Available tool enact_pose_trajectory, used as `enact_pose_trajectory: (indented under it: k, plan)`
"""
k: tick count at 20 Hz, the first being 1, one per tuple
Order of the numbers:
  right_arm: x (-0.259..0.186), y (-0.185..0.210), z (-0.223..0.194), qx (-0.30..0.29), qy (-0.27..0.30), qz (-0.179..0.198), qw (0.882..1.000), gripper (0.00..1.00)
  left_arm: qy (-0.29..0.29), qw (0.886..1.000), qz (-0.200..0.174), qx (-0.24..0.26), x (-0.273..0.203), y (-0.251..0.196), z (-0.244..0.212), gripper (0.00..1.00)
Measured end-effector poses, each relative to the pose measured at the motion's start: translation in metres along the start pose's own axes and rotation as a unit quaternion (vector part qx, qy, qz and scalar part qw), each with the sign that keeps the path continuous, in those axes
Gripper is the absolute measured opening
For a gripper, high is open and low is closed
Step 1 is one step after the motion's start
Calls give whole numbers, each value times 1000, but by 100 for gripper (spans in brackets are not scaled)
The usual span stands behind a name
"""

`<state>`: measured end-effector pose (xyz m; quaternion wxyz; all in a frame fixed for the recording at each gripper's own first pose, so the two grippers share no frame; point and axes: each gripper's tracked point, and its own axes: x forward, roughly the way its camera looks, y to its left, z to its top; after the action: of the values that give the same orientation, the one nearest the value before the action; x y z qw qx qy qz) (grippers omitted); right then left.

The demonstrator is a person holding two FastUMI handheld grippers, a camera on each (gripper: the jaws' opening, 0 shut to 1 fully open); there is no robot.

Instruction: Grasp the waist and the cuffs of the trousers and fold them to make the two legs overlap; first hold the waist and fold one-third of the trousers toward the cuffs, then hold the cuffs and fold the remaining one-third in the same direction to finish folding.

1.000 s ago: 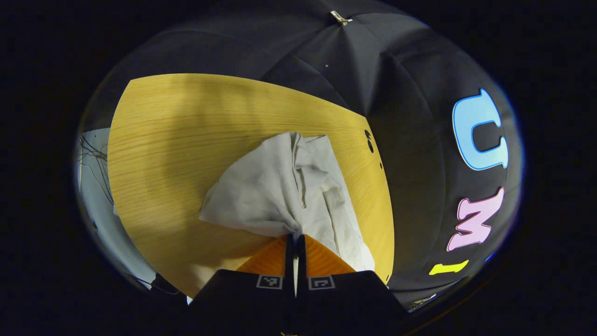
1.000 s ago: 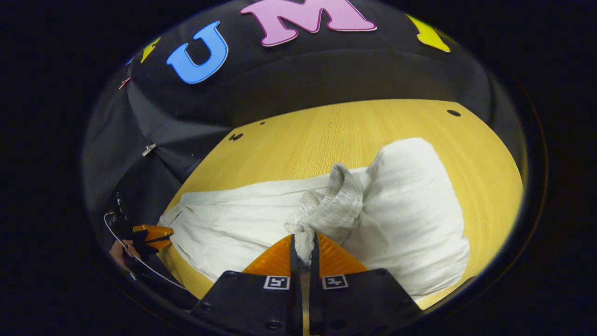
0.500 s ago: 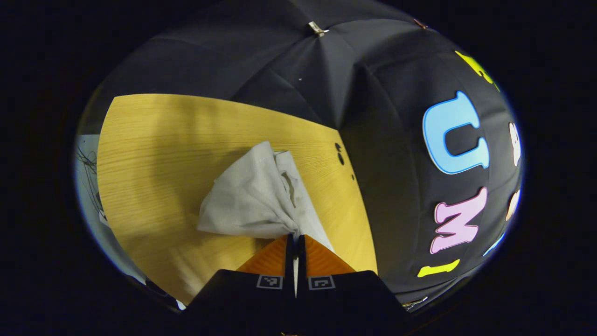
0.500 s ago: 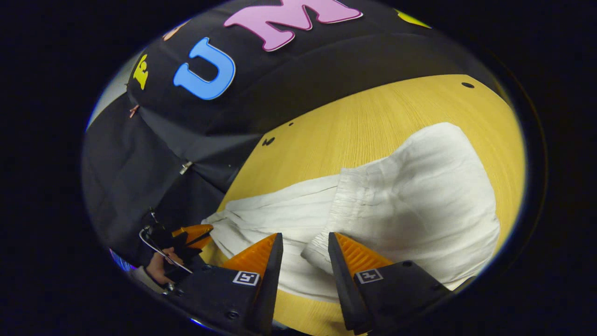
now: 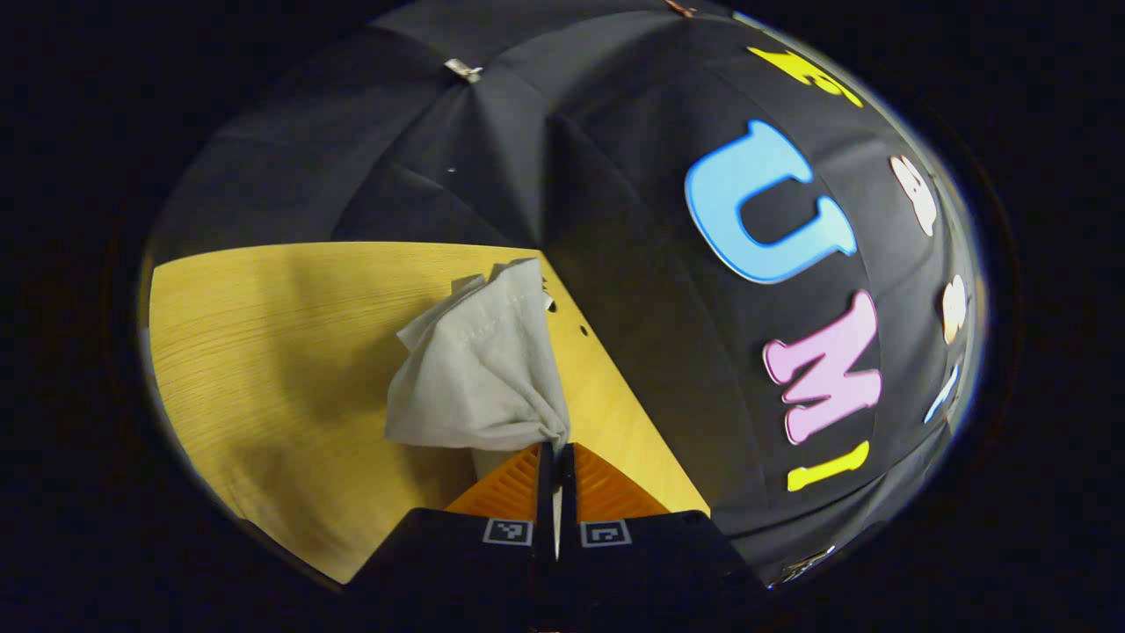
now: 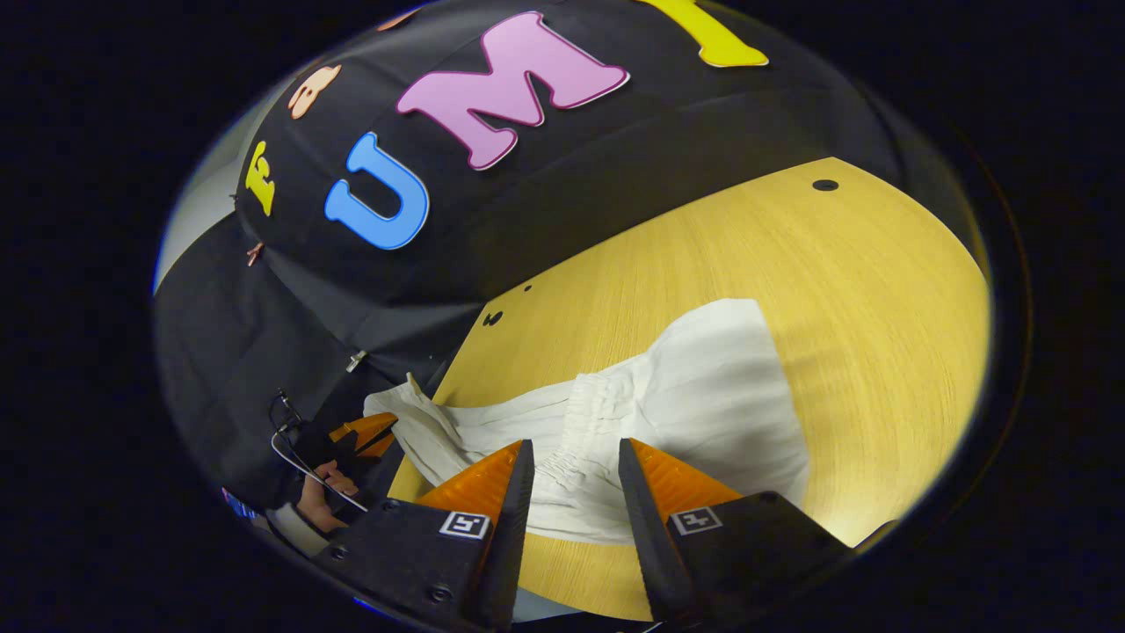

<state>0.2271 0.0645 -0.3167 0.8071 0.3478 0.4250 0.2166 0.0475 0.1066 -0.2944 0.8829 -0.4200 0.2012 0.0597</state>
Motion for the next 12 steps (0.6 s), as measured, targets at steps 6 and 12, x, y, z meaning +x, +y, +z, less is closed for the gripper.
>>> enact_pose_trajectory:
  k: [6, 12]
  plan:
    - [-37, -54, 18, 4, -31, -44, 999, 59, 40, 995, -53, 79, 10, -75, -50, 5]
    - [-60, -92, 31, 25, -48, -67, 996, 60, 129, 972, -118, 158, 13, -135, -151, 5]
